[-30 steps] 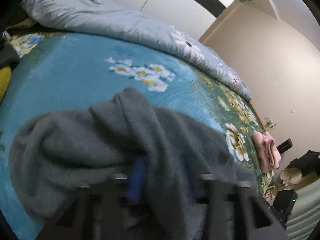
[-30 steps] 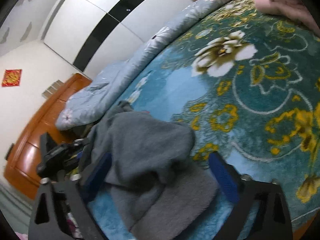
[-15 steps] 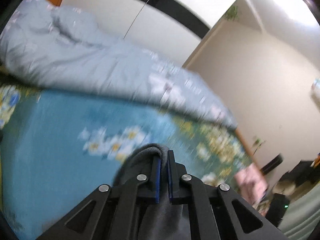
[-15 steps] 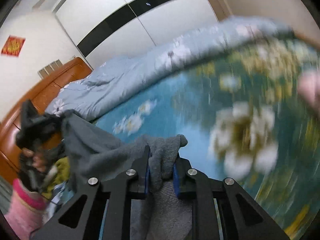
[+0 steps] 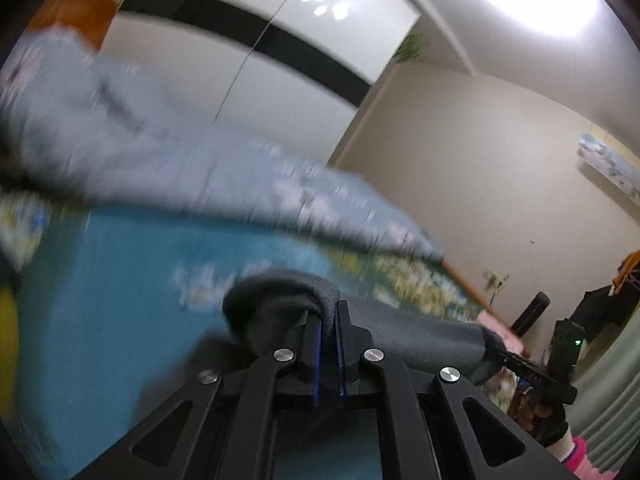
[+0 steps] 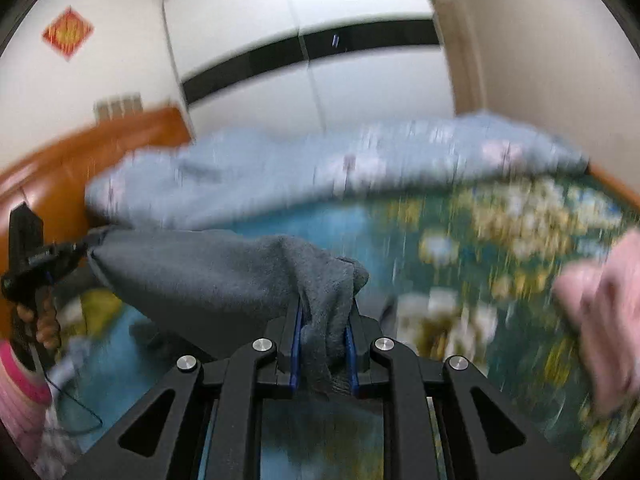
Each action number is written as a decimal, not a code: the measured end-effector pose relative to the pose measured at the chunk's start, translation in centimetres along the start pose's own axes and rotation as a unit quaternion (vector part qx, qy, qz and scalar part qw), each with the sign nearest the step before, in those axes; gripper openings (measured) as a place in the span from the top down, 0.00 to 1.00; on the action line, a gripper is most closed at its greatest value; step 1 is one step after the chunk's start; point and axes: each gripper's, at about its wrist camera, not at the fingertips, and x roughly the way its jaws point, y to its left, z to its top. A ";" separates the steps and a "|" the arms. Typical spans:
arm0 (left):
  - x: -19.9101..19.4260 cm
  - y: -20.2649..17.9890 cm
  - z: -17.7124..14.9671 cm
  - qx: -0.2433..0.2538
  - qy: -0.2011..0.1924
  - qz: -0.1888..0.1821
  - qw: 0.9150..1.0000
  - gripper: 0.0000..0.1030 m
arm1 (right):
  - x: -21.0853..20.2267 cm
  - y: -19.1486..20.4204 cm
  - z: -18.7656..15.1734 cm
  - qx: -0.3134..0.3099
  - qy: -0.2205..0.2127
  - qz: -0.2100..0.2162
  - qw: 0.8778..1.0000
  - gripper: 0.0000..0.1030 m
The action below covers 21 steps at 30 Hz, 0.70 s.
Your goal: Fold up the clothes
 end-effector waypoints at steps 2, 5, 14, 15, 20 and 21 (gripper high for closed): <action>-0.5 1.3 -3.2 -0.024 0.017 0.005 1.000 0.94 | 0.9 -0.4 -3.2 0.015 0.031 0.008 0.999 0.82; -1.5 2.8 -7.7 -0.059 0.038 0.010 0.997 0.94 | 0.5 -1.1 -7.0 0.052 0.046 0.022 0.997 0.82; -2.3 4.1 -14.8 -0.106 0.083 0.038 0.990 0.94 | -1.6 -1.4 -12.6 0.109 0.052 0.021 0.992 0.82; -2.1 4.2 -15.2 -0.108 0.091 0.043 0.989 0.94 | -1.5 -1.3 -13.0 0.109 0.057 0.020 0.992 0.82; -2.4 3.9 -15.4 -0.115 0.089 0.047 0.988 0.93 | -1.3 -1.1 -13.2 0.108 0.064 0.014 0.992 0.82; -2.7 3.7 -15.2 -0.112 0.087 0.048 0.989 0.93 | -1.3 -1.0 -13.2 0.103 0.065 0.011 0.992 0.81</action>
